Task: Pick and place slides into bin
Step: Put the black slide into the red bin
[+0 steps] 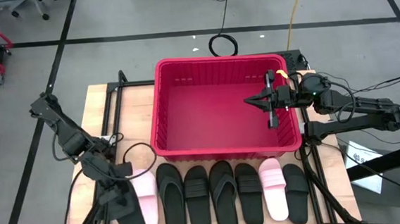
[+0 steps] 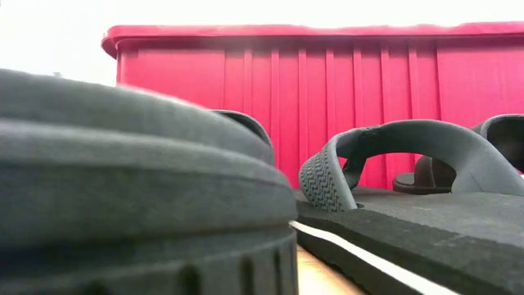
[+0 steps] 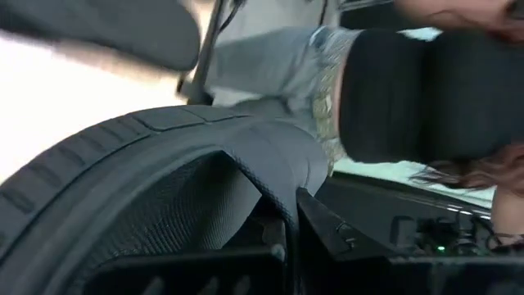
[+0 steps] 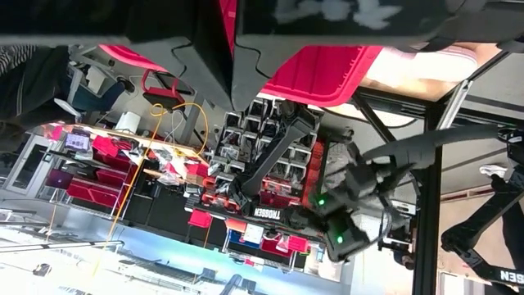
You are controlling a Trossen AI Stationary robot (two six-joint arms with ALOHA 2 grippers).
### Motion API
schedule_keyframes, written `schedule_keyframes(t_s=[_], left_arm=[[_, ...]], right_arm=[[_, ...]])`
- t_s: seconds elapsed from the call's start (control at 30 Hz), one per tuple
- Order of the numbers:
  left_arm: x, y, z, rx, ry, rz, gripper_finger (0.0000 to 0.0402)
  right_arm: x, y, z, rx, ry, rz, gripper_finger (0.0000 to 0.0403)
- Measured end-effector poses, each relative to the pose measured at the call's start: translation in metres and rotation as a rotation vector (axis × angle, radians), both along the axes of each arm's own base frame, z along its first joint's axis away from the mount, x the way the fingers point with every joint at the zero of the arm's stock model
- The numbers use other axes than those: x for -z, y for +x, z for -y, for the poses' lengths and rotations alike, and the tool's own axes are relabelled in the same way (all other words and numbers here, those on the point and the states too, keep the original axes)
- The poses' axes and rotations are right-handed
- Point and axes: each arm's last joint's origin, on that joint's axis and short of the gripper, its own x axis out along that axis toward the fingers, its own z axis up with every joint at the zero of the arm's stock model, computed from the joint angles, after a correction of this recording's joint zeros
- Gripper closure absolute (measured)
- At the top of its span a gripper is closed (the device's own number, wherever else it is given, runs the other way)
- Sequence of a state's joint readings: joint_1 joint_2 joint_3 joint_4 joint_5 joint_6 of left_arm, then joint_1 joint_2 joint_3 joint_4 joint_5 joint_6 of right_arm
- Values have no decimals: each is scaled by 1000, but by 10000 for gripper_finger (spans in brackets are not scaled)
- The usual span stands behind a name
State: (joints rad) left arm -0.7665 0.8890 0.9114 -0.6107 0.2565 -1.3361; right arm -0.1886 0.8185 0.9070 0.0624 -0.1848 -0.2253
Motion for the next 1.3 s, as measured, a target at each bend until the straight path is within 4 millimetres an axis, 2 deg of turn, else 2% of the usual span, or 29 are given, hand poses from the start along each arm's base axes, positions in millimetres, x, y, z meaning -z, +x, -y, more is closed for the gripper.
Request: schedule_keyframes(t_s=[0.37, 0.83, 1.13, 1.3], left_arm=[[-55, 10, -20, -139, 171, 431, 401], [-109, 8, -64, -298, 564, 725, 401], [-127, 10, -91, -333, 923, 866, 399], [-128, 24, -107, -338, 1215, 835, 400]], right_arm=[[0, 0, 0, 0, -4, 0, 403], [0, 0, 0, 0, -4, 0, 403], [0, 0, 0, 0, -4, -1, 403], [0, 0, 0, 0, -4, -1, 403]])
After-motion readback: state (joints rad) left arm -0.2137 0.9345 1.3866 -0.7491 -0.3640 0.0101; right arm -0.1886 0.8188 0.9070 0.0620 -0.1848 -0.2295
